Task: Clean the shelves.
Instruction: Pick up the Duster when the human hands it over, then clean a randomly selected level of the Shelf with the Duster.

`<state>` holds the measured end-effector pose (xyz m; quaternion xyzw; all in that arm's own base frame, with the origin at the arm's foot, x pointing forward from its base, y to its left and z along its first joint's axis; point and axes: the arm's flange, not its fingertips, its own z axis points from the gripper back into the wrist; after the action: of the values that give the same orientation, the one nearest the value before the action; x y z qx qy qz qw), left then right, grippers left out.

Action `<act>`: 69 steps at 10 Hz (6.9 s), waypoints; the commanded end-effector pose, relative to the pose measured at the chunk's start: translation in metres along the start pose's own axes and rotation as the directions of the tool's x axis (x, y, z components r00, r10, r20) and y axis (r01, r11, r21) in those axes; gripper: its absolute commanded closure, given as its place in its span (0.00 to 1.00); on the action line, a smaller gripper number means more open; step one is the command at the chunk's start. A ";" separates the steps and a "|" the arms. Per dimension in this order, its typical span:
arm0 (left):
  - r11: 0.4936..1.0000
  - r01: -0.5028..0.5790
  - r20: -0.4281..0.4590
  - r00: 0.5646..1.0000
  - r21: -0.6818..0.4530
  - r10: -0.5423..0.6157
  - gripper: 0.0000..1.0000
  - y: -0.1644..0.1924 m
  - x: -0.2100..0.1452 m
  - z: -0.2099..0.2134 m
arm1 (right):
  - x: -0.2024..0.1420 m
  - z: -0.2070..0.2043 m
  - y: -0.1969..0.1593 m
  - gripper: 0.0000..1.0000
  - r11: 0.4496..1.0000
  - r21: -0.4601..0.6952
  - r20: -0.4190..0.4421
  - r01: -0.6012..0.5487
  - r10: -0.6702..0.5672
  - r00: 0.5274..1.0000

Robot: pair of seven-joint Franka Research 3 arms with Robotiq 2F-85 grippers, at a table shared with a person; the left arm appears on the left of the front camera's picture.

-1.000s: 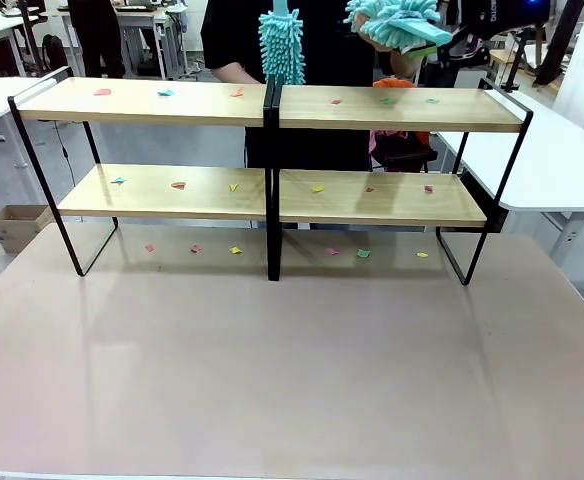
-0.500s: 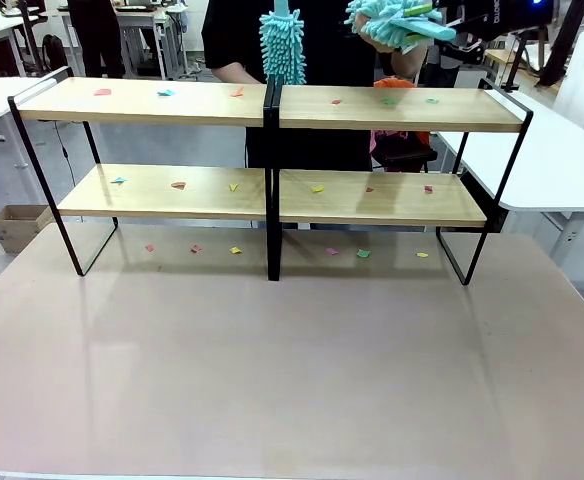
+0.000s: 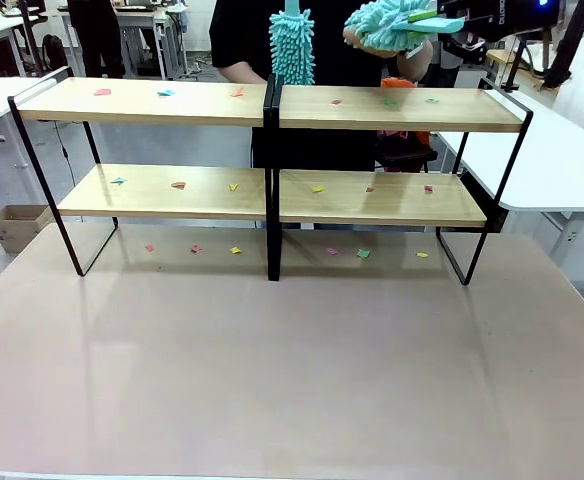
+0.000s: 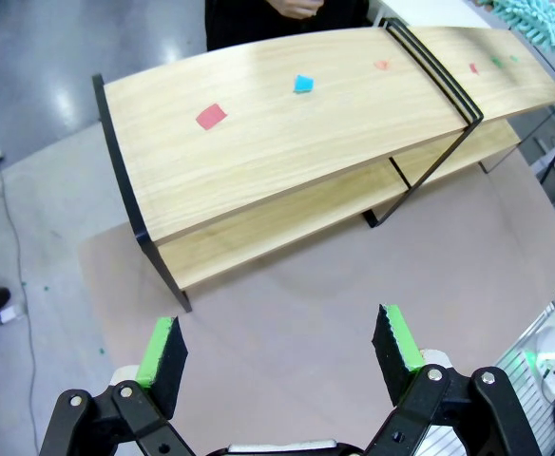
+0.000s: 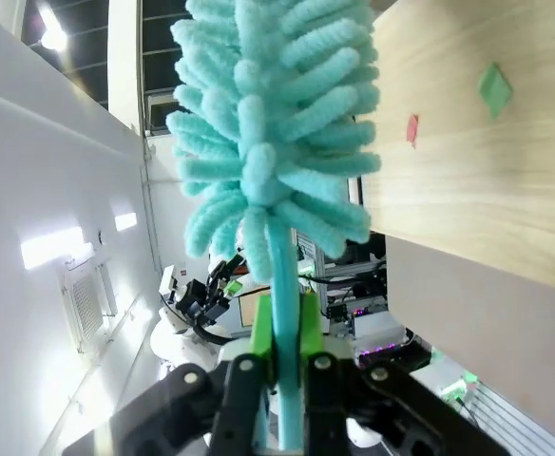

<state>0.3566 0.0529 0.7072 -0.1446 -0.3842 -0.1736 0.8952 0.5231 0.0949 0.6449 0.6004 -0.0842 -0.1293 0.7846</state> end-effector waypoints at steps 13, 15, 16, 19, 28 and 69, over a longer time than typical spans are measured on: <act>1.000 0.001 0.004 1.000 0.002 -0.001 0.00 0.000 0.001 0.000 | -0.226 0.247 -0.019 1.00 0.623 -0.528 -0.568 -0.577 0.246 0.785; 1.000 0.001 0.004 1.000 0.002 -0.001 0.00 0.000 0.001 0.000 | -0.226 0.247 -0.019 1.00 0.623 -0.528 -0.568 -0.577 0.246 0.785; 1.000 0.001 0.004 1.000 0.002 -0.001 0.00 0.000 0.001 0.000 | -0.226 0.247 -0.019 1.00 0.623 -0.528 -0.568 -0.577 0.246 0.785; 1.000 0.001 0.004 1.000 0.002 -0.001 0.00 0.000 0.001 0.000 | -0.226 0.247 -0.019 1.00 0.623 -0.528 -0.568 -0.577 0.246 0.785; 1.000 0.001 0.004 1.000 0.002 -0.001 0.00 0.000 0.001 0.000 | -0.227 0.249 -0.027 0.88 0.599 -0.536 -0.583 -0.595 0.247 0.774; 0.974 0.198 0.026 0.980 -0.111 -0.196 0.00 -0.097 0.042 0.022 | -0.285 0.270 0.021 0.88 0.635 -0.504 -0.340 -0.585 0.477 0.810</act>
<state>0.3375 -0.0094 0.7467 -0.1562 -0.3976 -0.2432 0.8708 0.1770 -0.0565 0.7447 0.2801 -0.1436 0.1497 0.9373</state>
